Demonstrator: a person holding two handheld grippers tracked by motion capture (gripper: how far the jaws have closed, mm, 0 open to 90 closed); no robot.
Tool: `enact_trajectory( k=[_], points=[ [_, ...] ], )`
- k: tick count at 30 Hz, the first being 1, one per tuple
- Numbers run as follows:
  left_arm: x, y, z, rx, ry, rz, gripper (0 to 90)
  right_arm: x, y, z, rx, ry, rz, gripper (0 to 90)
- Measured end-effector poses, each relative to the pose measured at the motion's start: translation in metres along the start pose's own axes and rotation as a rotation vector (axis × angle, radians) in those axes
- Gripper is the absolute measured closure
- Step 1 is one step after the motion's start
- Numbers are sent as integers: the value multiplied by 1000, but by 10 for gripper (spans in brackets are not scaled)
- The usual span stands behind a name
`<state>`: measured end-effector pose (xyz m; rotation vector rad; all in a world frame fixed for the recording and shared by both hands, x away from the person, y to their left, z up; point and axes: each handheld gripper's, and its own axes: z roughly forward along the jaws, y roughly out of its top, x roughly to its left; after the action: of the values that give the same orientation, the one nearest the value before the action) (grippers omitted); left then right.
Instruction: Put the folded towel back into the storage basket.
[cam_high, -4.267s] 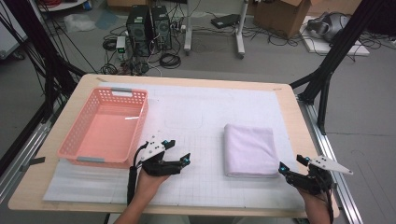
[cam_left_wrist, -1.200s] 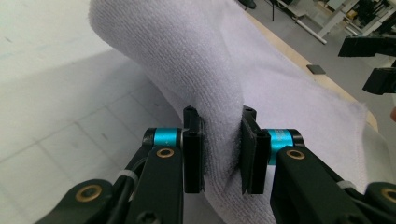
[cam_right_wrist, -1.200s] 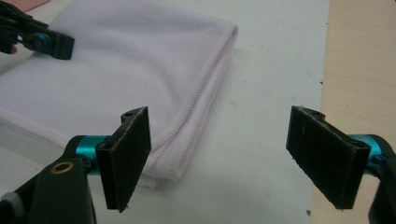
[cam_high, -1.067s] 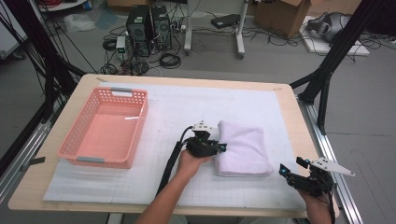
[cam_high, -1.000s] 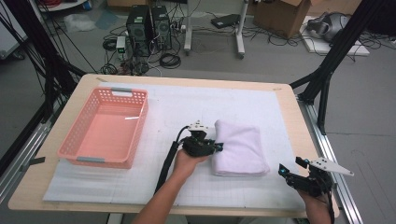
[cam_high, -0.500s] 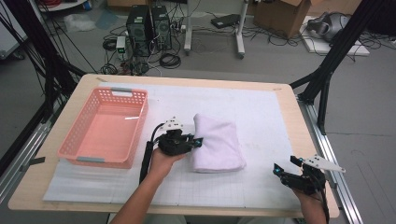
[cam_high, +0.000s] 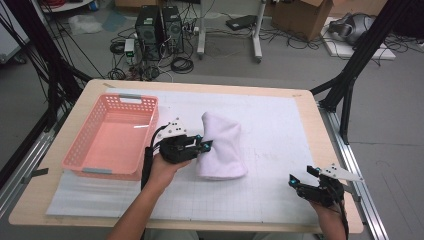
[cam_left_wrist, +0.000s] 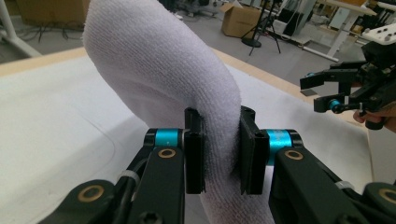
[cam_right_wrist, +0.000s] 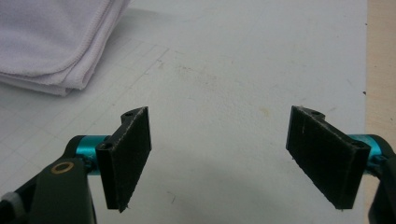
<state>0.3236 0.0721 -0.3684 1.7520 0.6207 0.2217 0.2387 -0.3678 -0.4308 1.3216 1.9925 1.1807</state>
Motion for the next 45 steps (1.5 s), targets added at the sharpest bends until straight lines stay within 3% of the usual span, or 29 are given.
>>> enact_trajectory(
  k=[18,24,38,45],
  points=[
    [-1,19,-25,-62,-16,89,751,1,0,1,2,3,-4,210],
    [0,32,-40,-87,-18,136,751,0,1,1,0,0,-2,210],
    [14,49,-81,-165,45,143,751,2,1,3,6,-1,-5,210],
    [23,62,-102,-171,66,159,751,2,1,5,8,0,-8,210]
  ],
)
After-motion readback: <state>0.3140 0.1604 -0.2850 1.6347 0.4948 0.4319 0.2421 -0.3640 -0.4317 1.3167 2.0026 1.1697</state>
